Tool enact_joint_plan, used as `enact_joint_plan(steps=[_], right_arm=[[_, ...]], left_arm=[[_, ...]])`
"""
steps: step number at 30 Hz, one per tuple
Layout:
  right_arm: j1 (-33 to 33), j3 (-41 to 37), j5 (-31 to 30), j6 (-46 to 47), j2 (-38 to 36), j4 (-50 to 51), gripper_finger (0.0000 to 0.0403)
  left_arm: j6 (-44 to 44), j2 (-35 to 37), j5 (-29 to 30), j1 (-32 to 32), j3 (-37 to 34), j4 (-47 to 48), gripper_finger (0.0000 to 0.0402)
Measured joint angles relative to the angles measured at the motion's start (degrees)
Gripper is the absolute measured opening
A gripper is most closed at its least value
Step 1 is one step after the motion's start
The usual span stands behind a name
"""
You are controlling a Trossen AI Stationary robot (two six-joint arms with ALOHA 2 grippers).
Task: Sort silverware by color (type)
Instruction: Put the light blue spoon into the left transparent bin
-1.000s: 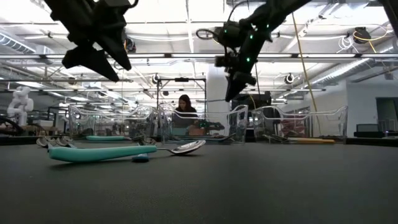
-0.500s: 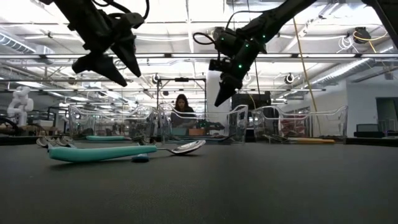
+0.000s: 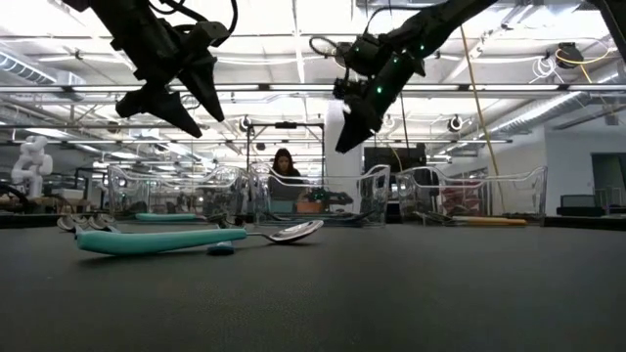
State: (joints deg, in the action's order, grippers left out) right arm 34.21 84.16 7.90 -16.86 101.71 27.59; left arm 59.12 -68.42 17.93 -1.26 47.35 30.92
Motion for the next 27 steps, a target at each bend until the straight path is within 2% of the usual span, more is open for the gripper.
enact_joint_plan(steps=[5,9,15,27], right_arm=[[-1.2,0.0,5.9,10.6,-2.7,0.0,0.0216],[-3.1,0.0,6.1,20.6,-4.3,1.4,0.0209],[-9.1,0.0,5.8,29.3,-5.5,4.4,0.0196],[-27.6,0.0,-2.1,49.7,-5.5,4.9,0.018]], left_arm=[[-1.3,0.0,-2.6,0.0,0.0,0.0,0.0215],[-1.5,0.0,-5.0,-0.3,0.0,0.1,0.0215],[-1.4,0.0,-5.9,-2.6,0.0,2.0,0.0215],[0.5,0.0,-6.8,-11.4,0.0,3.1,0.0215]])
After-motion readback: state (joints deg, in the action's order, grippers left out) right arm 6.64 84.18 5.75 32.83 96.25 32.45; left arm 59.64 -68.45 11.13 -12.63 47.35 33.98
